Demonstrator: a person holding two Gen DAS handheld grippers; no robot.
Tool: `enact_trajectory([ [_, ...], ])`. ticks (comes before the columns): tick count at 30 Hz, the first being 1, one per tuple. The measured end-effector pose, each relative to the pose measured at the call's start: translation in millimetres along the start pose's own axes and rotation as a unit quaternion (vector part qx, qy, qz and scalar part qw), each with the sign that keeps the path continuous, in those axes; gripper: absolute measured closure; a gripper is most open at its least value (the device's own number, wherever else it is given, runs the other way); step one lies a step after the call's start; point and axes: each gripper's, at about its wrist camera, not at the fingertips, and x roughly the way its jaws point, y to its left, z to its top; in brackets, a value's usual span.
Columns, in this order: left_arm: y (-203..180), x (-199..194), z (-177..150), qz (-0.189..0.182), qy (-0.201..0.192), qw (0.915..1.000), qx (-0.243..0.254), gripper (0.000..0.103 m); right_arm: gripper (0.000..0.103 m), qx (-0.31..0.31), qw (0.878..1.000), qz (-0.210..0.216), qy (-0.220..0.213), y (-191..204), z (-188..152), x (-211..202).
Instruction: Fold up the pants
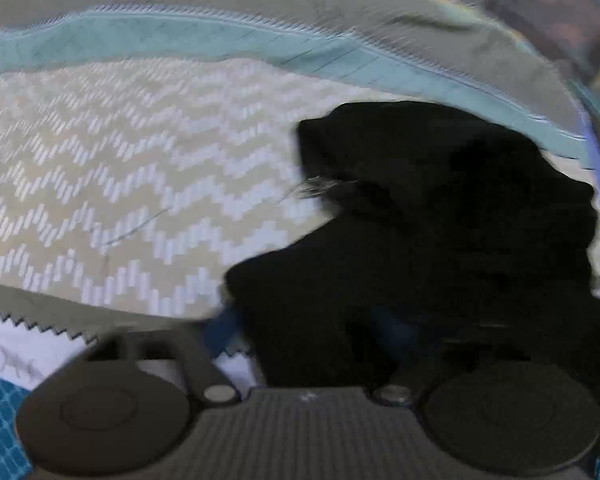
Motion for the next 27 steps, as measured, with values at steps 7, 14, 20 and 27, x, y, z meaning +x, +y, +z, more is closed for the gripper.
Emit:
enact_trajectory([
  [7,20,-70,-34,-0.057,-0.044,0.9968,-0.036,0.083,0.047,-0.173,0.971,0.145,0.083,162,-53,66],
  [14,54,-155,-85,-0.072,-0.12,0.9885,-0.058,0.084,0.097,-0.197,0.955,0.204,0.086,268,-69,60],
  [20,119,-242,-156,-0.007,-0.159,0.9795,-0.123,0.071,0.097,-0.195,0.897,0.391,0.064,364,-70,-19],
  [27,139,-265,-183,0.043,-0.162,0.9713,-0.169,0.046,0.081,-0.295,0.857,0.404,0.126,403,-118,-20],
])
